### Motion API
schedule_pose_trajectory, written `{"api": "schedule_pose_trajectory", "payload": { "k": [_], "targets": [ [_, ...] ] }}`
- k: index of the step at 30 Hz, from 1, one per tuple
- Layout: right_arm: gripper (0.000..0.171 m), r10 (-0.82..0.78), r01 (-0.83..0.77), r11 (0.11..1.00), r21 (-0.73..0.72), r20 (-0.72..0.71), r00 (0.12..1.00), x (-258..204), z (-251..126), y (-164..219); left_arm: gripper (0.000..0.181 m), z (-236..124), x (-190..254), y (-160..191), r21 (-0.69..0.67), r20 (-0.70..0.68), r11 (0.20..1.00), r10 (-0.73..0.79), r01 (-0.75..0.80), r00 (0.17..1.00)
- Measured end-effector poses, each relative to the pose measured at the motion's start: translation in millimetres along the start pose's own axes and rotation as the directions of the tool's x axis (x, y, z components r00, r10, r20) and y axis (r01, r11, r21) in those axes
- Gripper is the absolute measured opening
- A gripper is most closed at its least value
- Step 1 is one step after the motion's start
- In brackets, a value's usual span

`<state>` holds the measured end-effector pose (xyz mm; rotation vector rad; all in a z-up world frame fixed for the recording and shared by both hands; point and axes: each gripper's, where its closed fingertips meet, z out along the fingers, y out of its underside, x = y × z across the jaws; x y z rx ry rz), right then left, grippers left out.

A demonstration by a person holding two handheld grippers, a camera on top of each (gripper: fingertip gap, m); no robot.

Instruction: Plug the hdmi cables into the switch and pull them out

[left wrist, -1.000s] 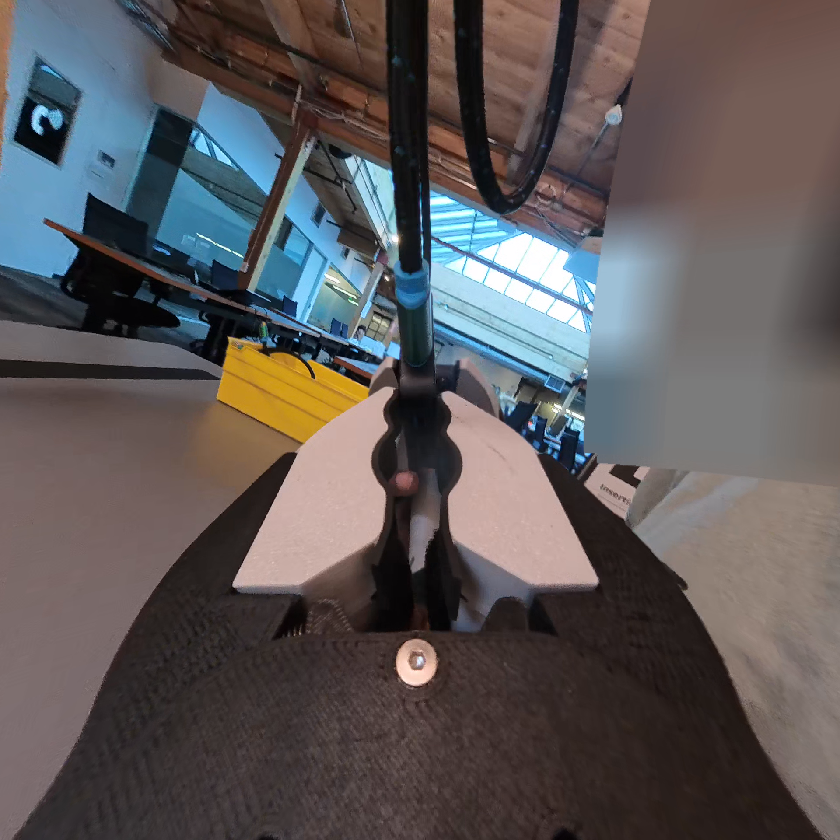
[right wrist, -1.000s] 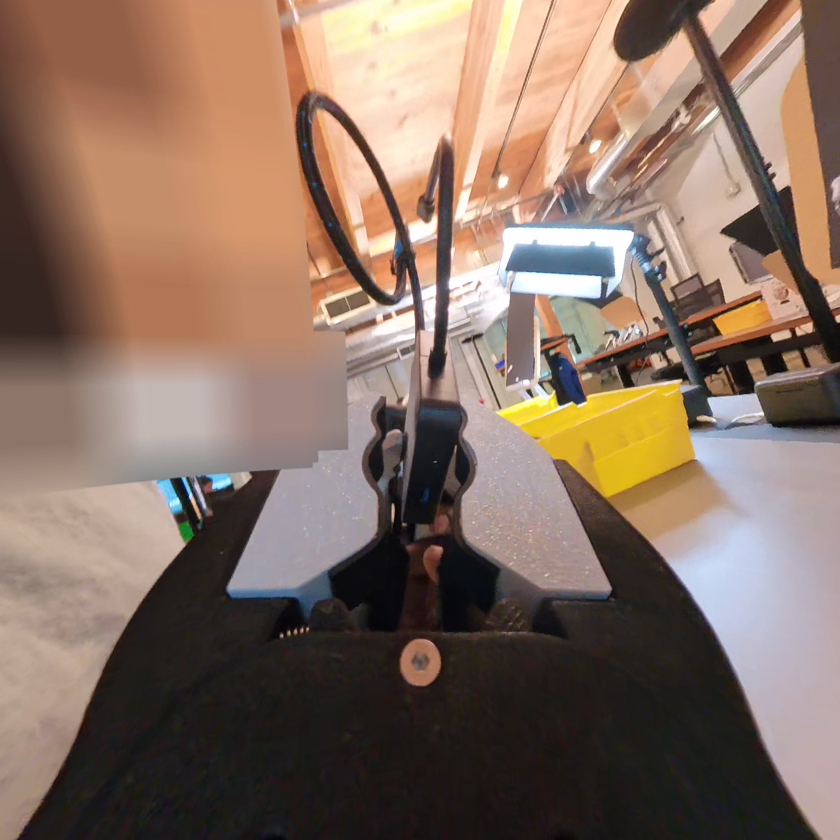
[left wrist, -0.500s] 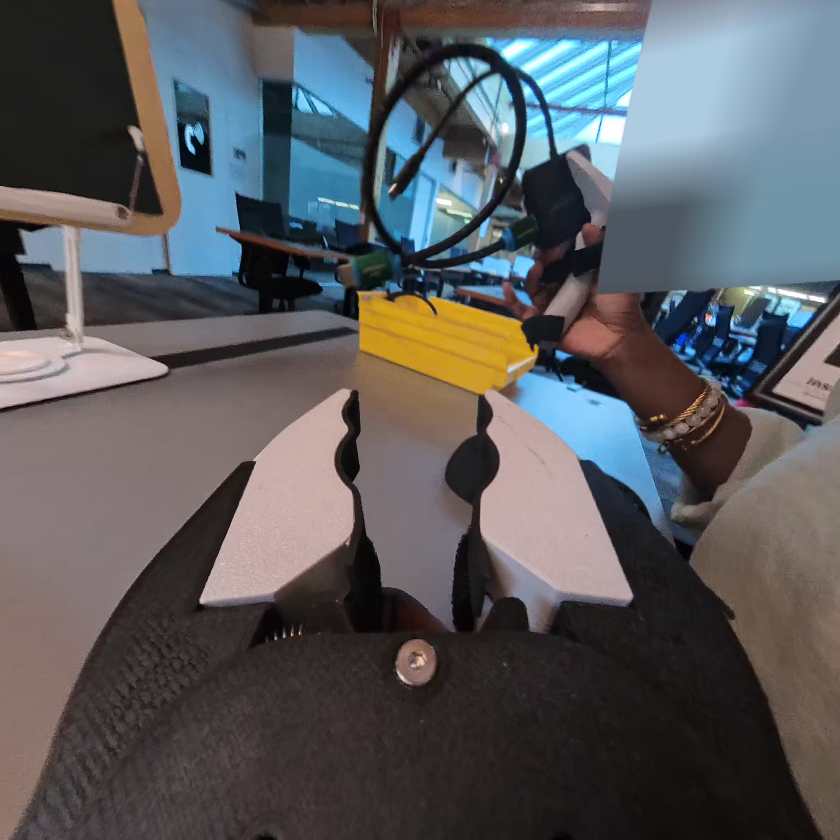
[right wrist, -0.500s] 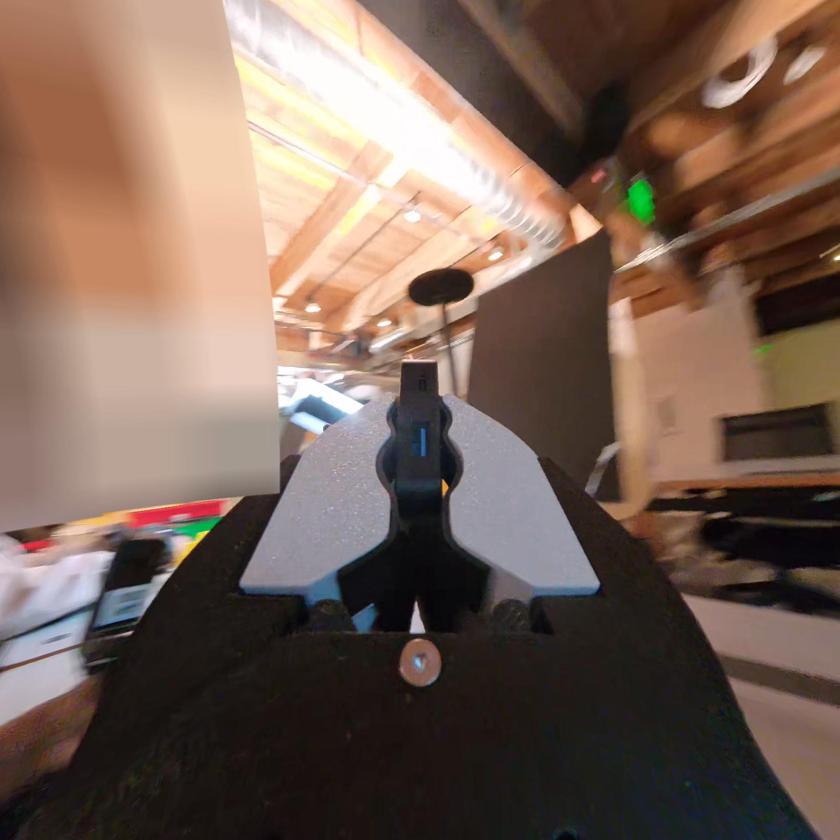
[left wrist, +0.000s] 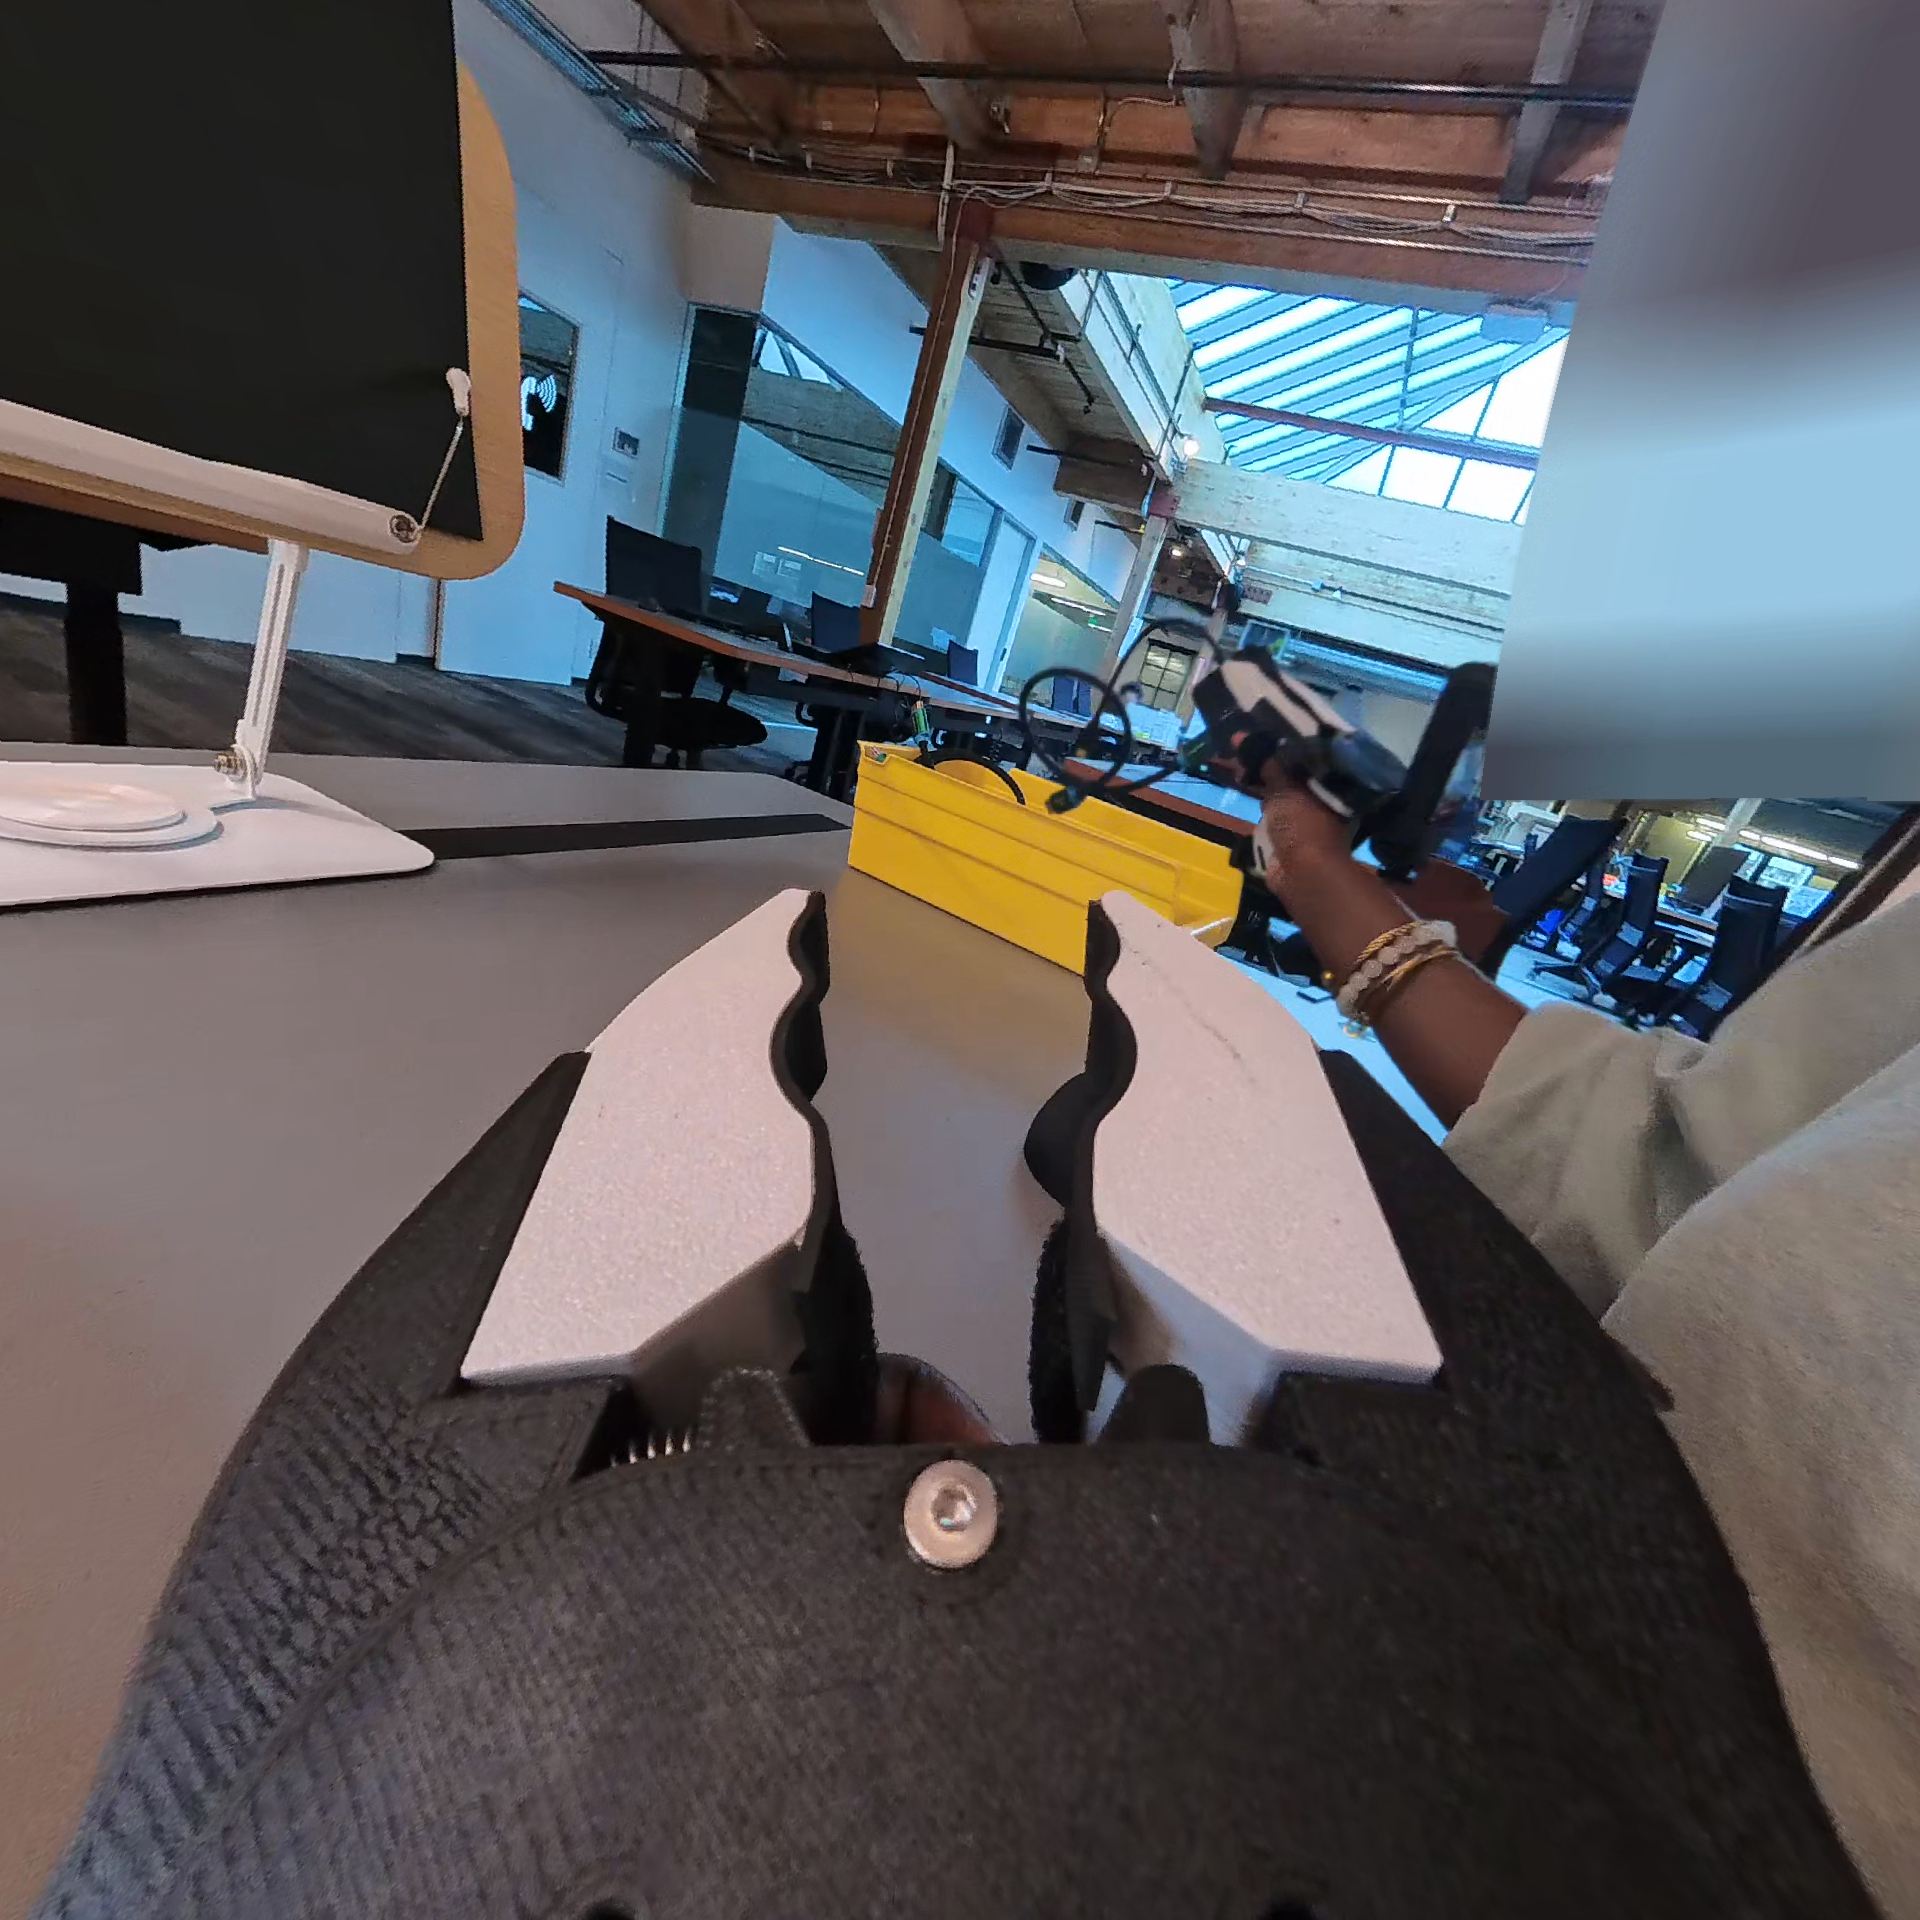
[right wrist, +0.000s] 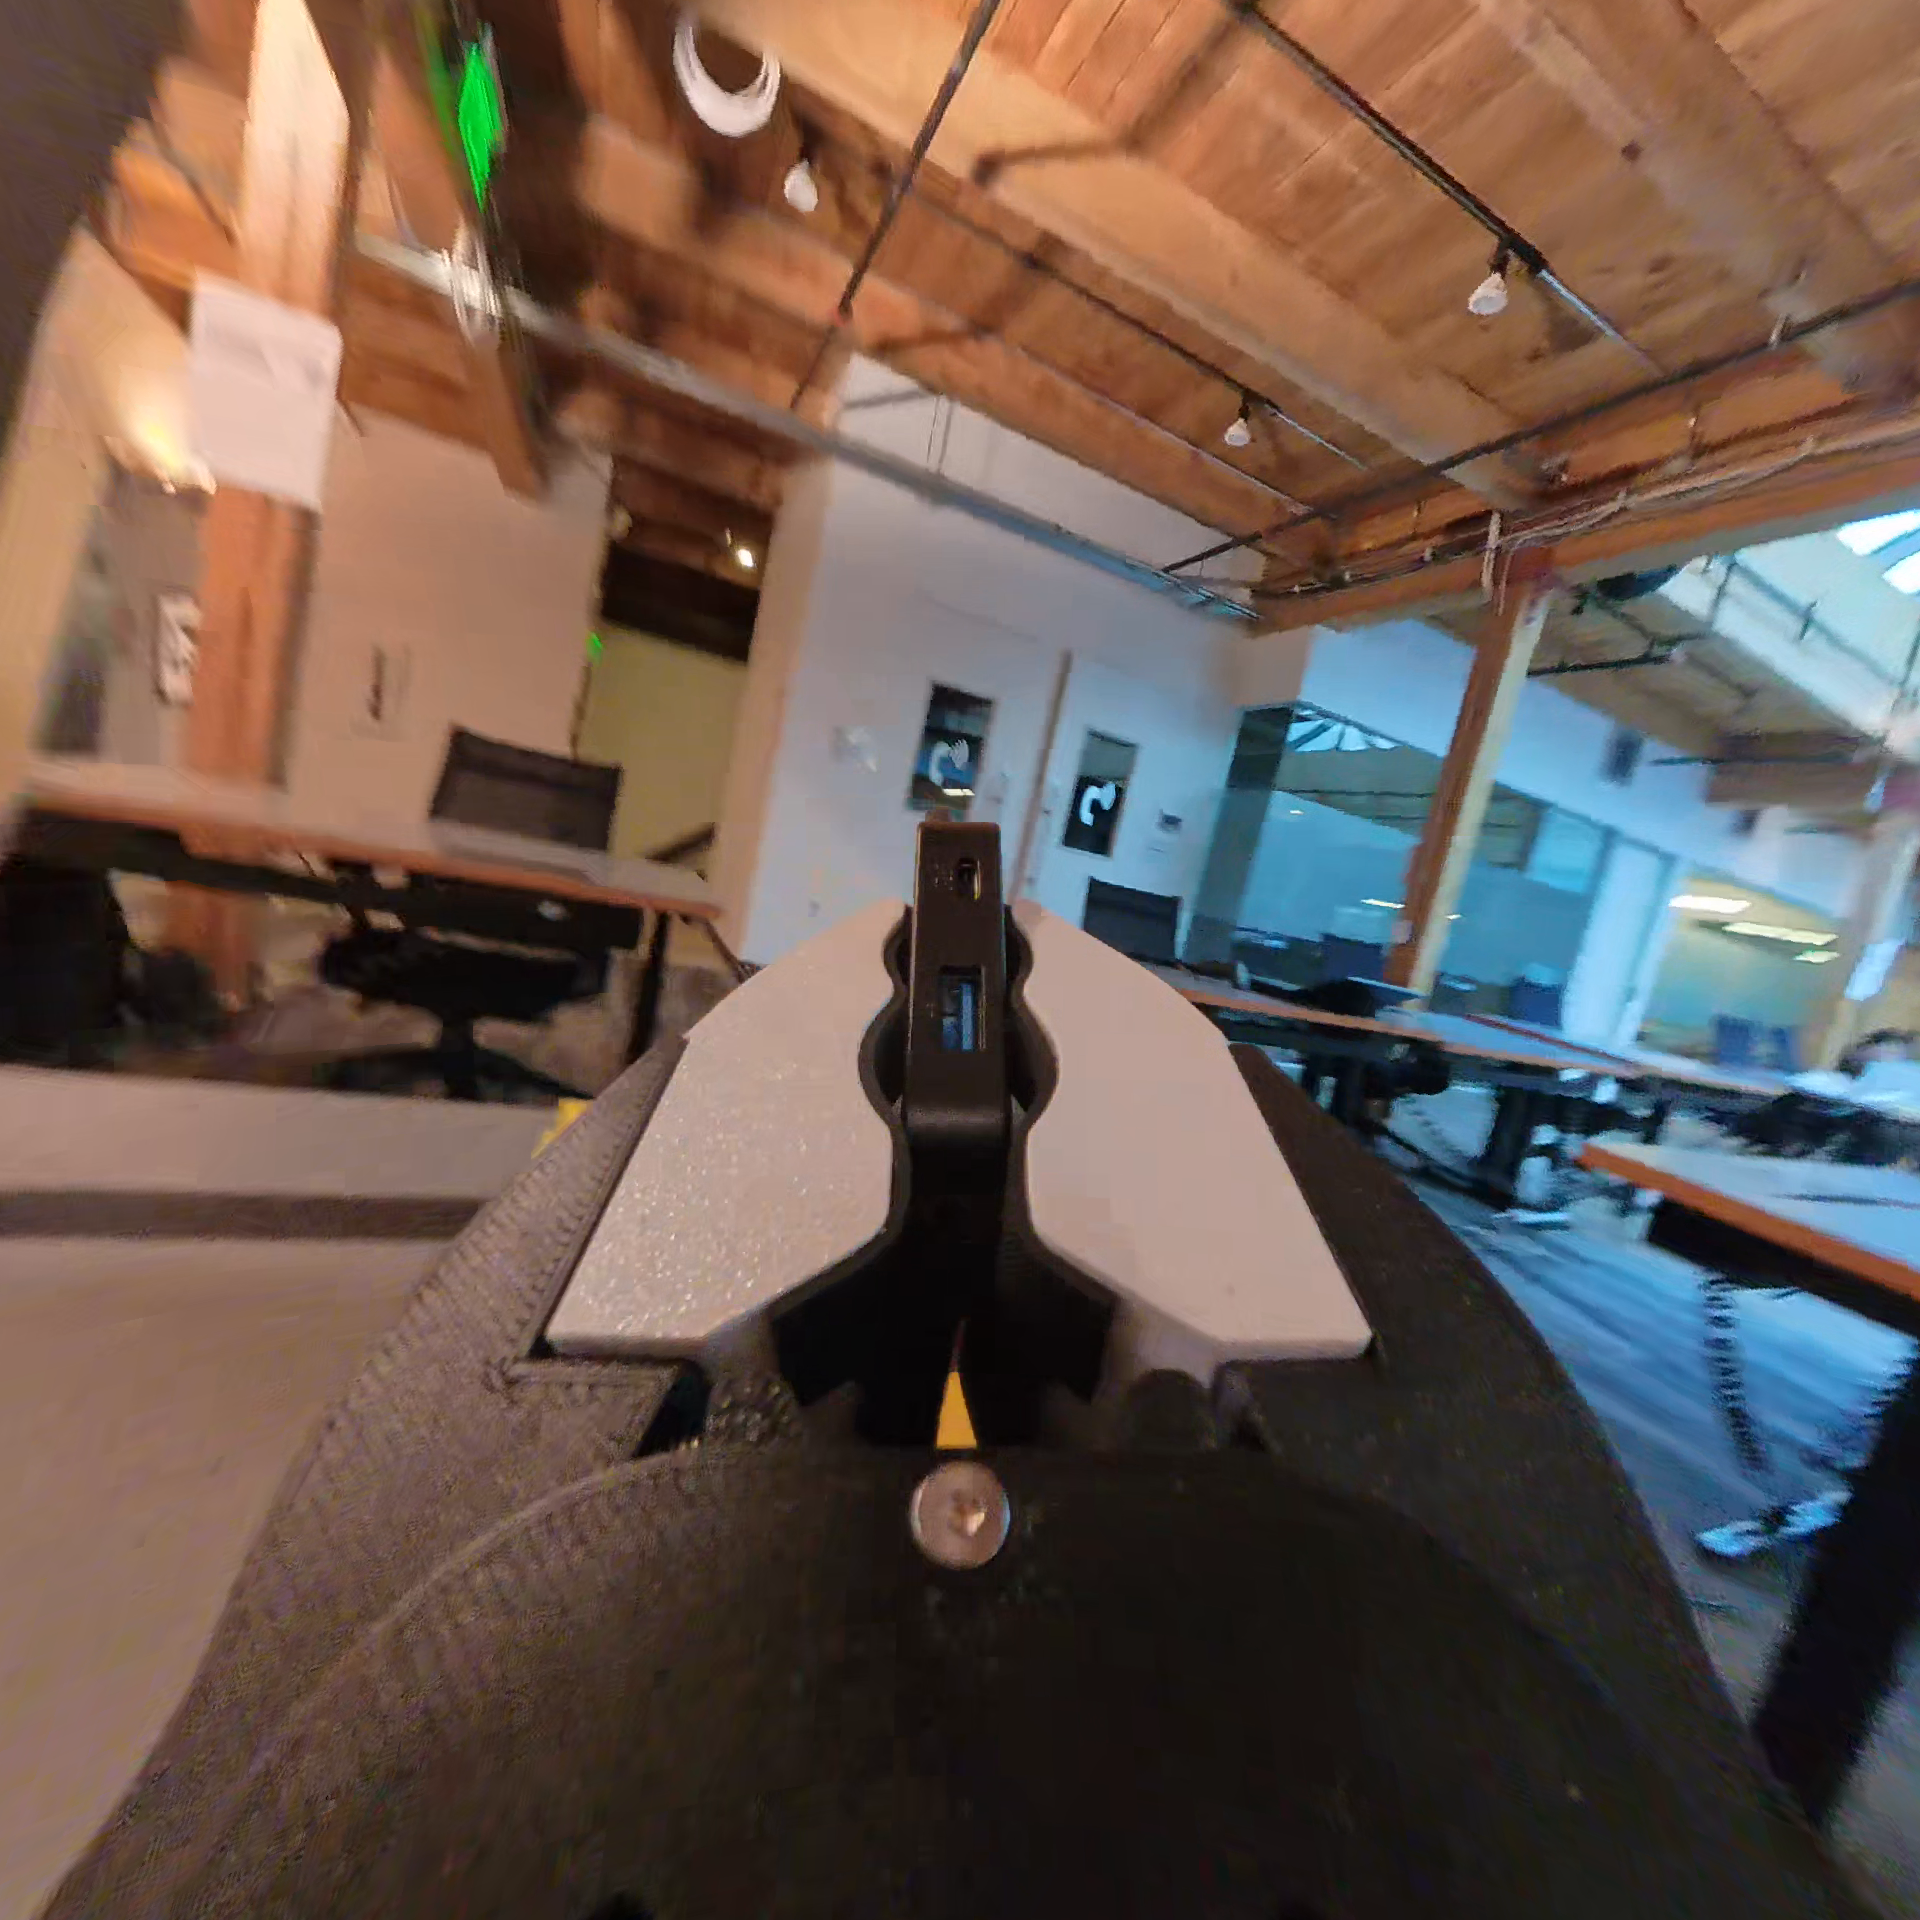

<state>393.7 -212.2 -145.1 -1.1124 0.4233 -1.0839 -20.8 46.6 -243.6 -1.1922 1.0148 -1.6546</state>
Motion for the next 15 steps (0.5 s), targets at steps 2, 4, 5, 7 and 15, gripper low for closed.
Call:
{"api": "schedule_pose_trajectory", "payload": {
  "k": [2,4,5,7,15],
  "targets": [
    [0.014,-0.131,0.132,0.99,-0.04,0.023,0.991,-6,11,21,0.047,0,0,0,0.001,0.002,1.0,0.0,0.0,1.0],
    [0.014,-0.272,0.281,0.954,-0.105,0.093,0.958,-17,20,47,0.047,0,0,-1,0.003,0.004,1.0,0.002,-0.002,1.0],
    [0.014,-0.325,0.346,0.925,-0.158,0.142,0.935,-23,22,64,0.047,-1,0,-1,0.004,0.005,1.0,0.004,-0.004,1.0],
    [0.015,-0.369,0.426,0.861,-0.279,0.233,0.9,-32,19,97,0.046,-1,-1,-1,0.004,0.01,1.0,0.009,-0.009,1.0],
    [0.029,-0.251,0.451,0.701,-0.553,0.4,0.882,-37,-19,145,0.045,0,-1,1,-0.007,0.009,1.0,0.0,0.0,1.0]
  ]
}}
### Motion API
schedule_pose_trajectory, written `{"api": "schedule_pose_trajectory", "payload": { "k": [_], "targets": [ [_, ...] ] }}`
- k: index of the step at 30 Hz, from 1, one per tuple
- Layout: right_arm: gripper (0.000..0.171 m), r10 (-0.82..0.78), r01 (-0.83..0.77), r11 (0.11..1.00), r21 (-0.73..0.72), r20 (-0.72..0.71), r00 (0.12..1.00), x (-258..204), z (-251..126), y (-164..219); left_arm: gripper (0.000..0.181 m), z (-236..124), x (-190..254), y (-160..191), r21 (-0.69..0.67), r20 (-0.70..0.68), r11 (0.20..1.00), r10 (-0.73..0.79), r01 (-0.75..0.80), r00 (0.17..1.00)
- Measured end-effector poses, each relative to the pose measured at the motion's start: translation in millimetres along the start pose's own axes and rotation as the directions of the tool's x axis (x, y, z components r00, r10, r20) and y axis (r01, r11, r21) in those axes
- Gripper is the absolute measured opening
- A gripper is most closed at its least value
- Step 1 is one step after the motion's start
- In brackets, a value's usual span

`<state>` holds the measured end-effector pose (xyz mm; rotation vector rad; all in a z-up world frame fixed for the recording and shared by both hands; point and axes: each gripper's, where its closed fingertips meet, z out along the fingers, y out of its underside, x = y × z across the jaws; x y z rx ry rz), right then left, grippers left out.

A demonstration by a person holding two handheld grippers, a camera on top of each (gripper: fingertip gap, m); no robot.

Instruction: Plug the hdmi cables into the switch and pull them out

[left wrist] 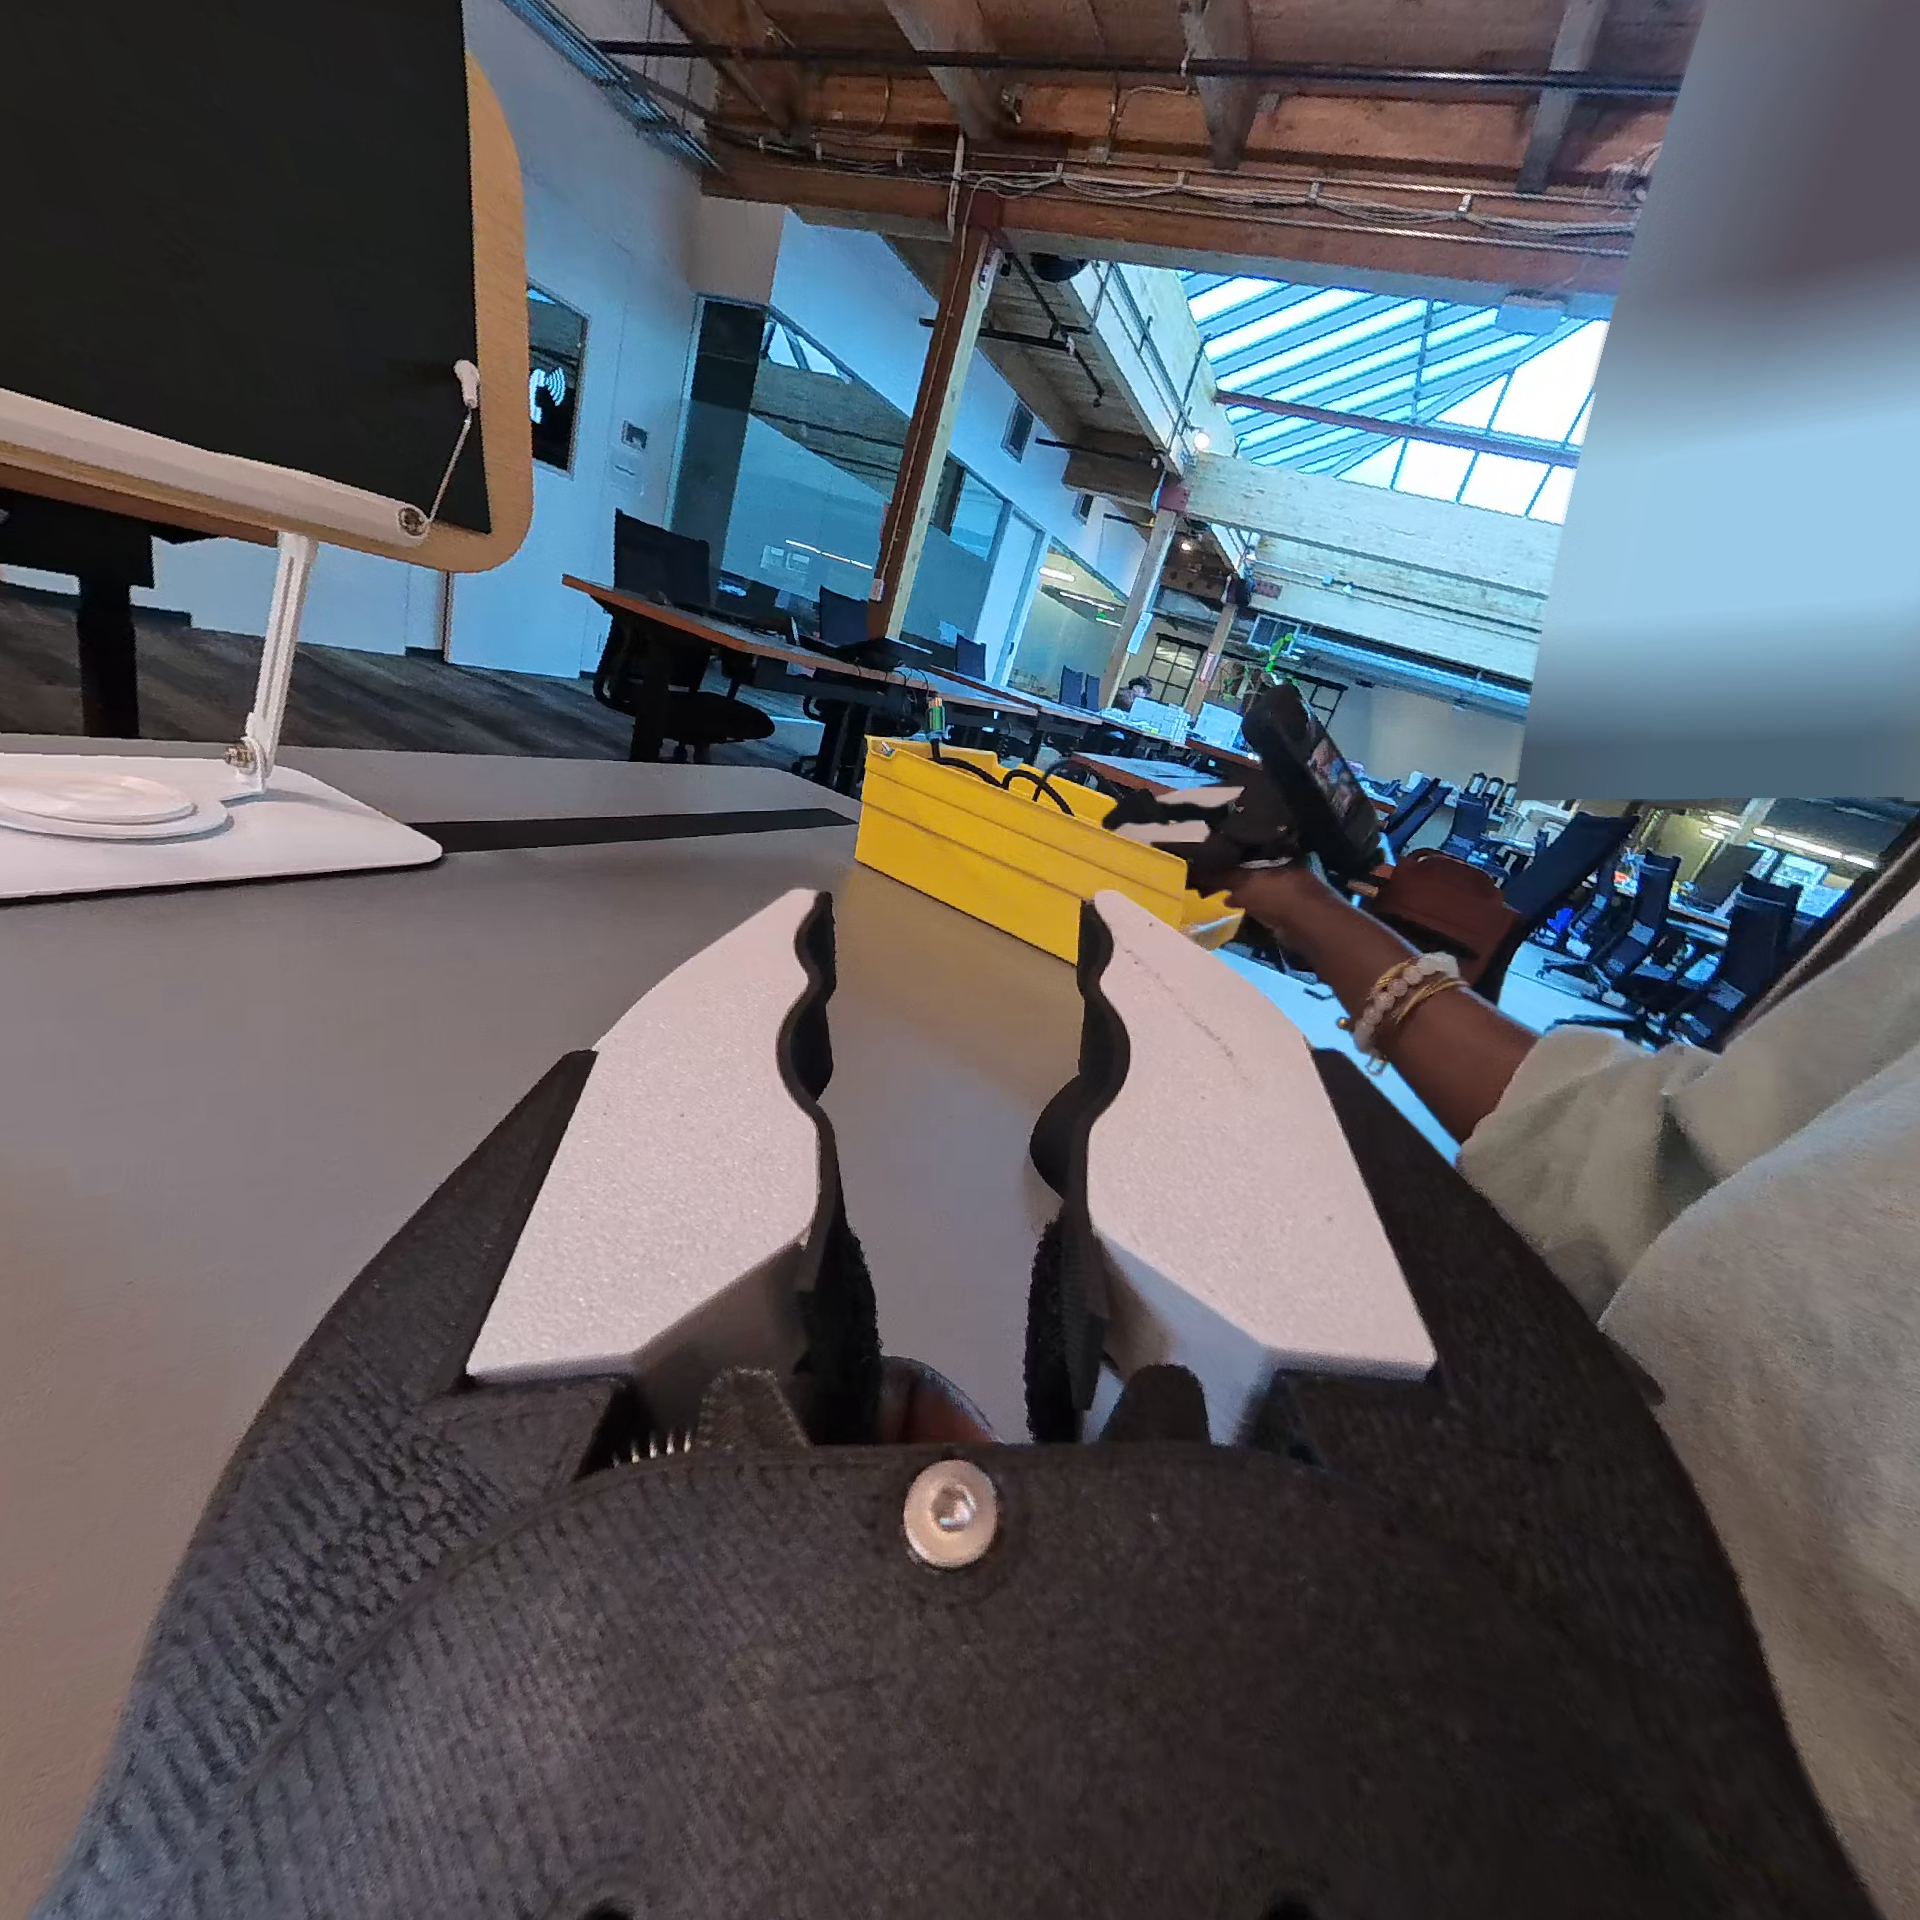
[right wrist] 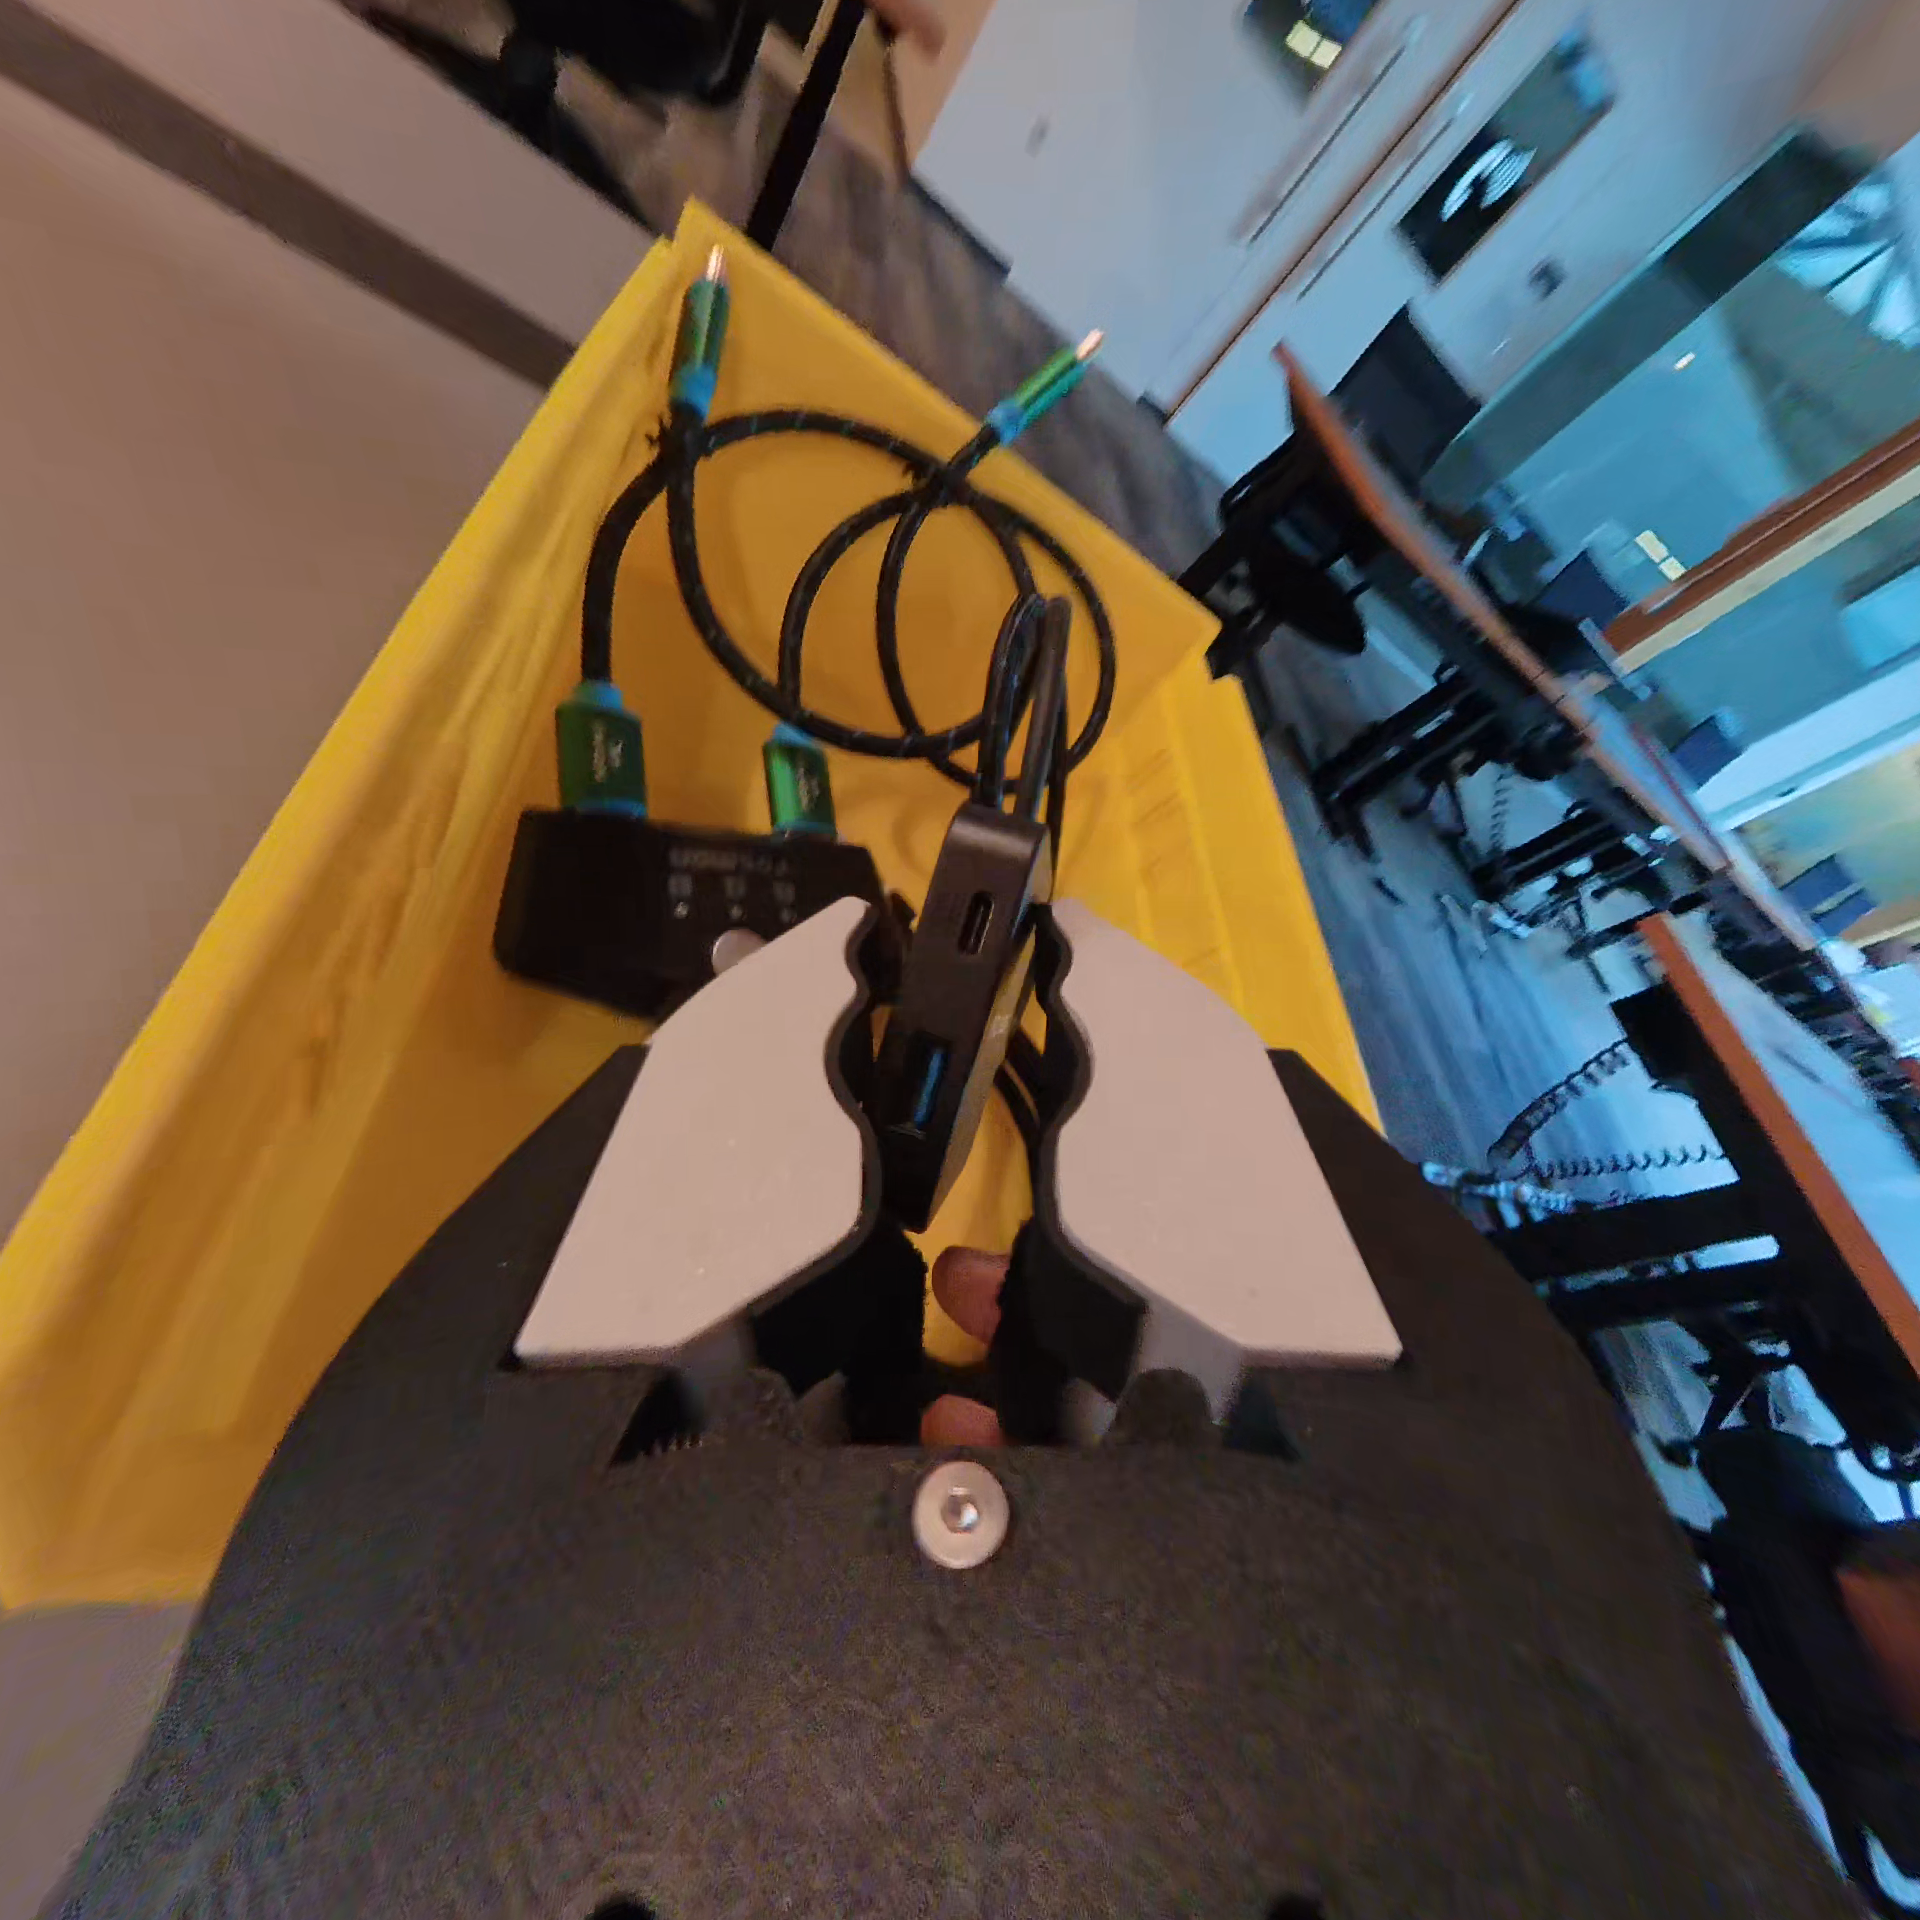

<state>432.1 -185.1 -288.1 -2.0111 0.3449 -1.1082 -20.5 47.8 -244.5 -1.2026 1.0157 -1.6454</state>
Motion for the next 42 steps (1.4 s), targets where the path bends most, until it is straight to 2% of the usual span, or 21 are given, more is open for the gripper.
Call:
{"api": "schedule_pose_trajectory", "payload": {
  "k": [3,6,9,12,16,18,20,22,25,28,30,32,36,39,42],
  "targets": [
    [0.031,0.047,-0.04,0.995,-0.095,0.074,0.996,-6,-5,10,0.045,1,1,1,-0.008,0.001,1.0,0.012,-0.012,1.0],
    [0.036,0.181,-0.147,0.973,-0.177,0.193,0.964,-23,-10,19,0.044,0,1,0,-0.003,0.007,1.0,0.023,-0.023,1.0],
    [0.038,0.235,-0.197,0.964,-0.177,0.227,0.945,-27,-13,20,0.044,-1,1,-1,0.005,0.01,1.0,0.027,-0.027,1.0],
    [0.043,0.367,-0.34,0.93,-0.143,0.262,0.893,-22,-22,11,0.044,-2,2,-3,0.005,0.017,0.999,0.037,-0.037,0.999],
    [0.077,0.508,-0.548,0.832,0.092,0.271,0.817,7,-48,-29,0.044,-11,-1,-15,0.041,0.084,0.996,0.074,-0.078,0.994],
    [0.102,0.527,-0.608,0.777,0.161,0.362,0.769,3,-67,-52,0.044,-23,-9,-30,0.084,0.177,0.989,0.108,-0.124,0.978],
    [0.115,0.508,-0.622,0.773,0.119,0.471,0.721,-21,-83,-61,0.044,-41,-21,-48,0.133,0.31,0.972,0.144,-0.192,0.94],
    [0.118,0.45,-0.547,0.836,0.04,0.521,0.726,-53,-91,-55,0.044,-61,-31,-65,0.167,0.424,0.952,0.166,-0.257,0.89],
    [0.103,0.349,-0.373,0.926,-0.053,0.494,0.796,-91,-88,-34,0.044,-91,-47,-81,0.152,0.575,0.932,0.188,-0.329,0.796],
    [0.073,0.267,-0.256,0.963,-0.084,0.409,0.873,-107,-77,-22,0.044,-113,-62,-81,0.082,0.659,0.929,0.222,-0.362,0.719],
    [0.039,0.202,-0.187,0.979,-0.078,0.299,0.933,-97,-70,-21,0.044,-124,-68,-78,0.055,0.686,0.936,0.218,-0.348,0.694],
    [0.009,0.173,-0.157,0.984,-0.082,0.255,0.951,-95,-67,-25,0.044,-133,-72,-75,0.04,0.71,0.938,0.216,-0.344,0.67],
    [0.014,0.153,-0.161,0.987,-0.007,0.364,0.919,-135,-71,-56,0.044,-144,-74,-72,0.056,0.726,0.939,0.194,-0.338,0.66],
    [0.016,0.039,-0.051,0.998,0.024,0.364,0.931,-162,-76,-75,0.044,-148,-75,-72,0.062,0.728,0.939,0.189,-0.338,0.659],
    [0.018,-0.007,-0.016,0.999,0.052,0.412,0.911,-192,-85,-95,0.043,-149,-74,-74,0.065,0.723,0.936,0.194,-0.345,0.663]
  ]
}}
